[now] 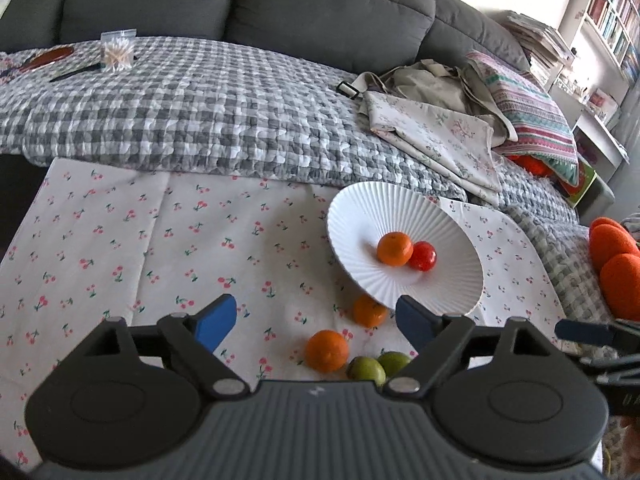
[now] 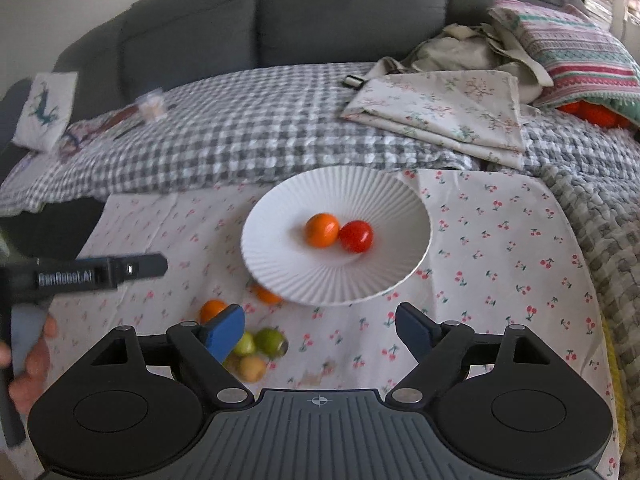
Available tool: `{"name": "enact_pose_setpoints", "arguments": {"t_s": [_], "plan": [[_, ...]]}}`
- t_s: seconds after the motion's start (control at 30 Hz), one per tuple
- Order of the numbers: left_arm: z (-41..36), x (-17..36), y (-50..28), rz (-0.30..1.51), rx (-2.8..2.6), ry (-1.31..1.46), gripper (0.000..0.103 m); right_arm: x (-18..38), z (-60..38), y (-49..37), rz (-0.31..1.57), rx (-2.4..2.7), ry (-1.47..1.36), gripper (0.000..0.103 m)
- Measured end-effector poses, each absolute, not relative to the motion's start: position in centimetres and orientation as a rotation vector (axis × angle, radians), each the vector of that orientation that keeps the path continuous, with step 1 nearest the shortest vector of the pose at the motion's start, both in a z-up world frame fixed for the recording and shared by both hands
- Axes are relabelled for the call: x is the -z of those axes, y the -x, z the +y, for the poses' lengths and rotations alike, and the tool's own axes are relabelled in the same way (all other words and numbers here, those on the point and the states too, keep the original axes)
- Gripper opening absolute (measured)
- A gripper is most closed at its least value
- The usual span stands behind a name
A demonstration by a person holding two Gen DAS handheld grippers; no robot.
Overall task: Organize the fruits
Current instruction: 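Withdraw both tools and move toward the remaining oranges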
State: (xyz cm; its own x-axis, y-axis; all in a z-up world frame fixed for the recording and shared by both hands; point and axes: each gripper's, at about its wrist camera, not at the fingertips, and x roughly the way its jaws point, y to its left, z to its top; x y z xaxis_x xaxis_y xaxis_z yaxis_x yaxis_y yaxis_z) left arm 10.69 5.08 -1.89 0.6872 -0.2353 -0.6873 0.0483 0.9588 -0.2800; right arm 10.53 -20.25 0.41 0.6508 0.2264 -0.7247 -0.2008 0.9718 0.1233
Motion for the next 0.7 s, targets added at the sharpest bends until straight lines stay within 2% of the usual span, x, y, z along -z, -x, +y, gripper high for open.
{"name": "enact_pose_setpoints", "arguments": {"t_s": [0.4,0.7], "plan": [[5.0,3.4,-9.2,0.839,0.174,0.21,0.096,1.8,-18.7,-7.3,0.882,-0.338,0.029,0.085],[4.3,4.3,-9.1,0.836,0.185,0.168,0.096,3.9,-17.8,-5.9,0.897,-0.393,0.069,0.085]]}}
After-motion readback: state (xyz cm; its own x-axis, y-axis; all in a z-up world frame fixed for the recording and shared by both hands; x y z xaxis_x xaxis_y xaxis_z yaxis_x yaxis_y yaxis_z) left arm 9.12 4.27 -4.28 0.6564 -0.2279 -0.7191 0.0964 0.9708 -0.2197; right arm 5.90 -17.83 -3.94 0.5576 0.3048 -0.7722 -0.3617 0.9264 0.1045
